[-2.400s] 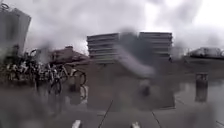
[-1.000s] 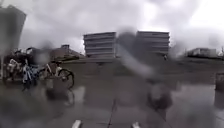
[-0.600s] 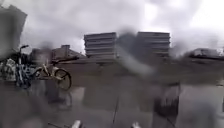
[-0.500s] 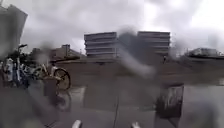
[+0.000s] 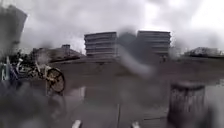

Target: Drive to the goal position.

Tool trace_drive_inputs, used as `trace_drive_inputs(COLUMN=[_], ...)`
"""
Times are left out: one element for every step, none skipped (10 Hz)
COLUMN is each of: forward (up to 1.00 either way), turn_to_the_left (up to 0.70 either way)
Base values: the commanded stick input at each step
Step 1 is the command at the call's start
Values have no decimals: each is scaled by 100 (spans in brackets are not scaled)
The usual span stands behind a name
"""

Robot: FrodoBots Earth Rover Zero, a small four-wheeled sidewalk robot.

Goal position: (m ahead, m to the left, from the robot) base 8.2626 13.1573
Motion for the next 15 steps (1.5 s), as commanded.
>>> trace_drive_inputs(forward=[70, 70, 70, 70, 70, 70, 70, 70, 70, 70, 70, 70, 70, 70, 70], turn_to_the_left=[0, 0, 0, 0, 0, 0, 0, 0, 0, 0, 0, 0, 0, 0, 0])
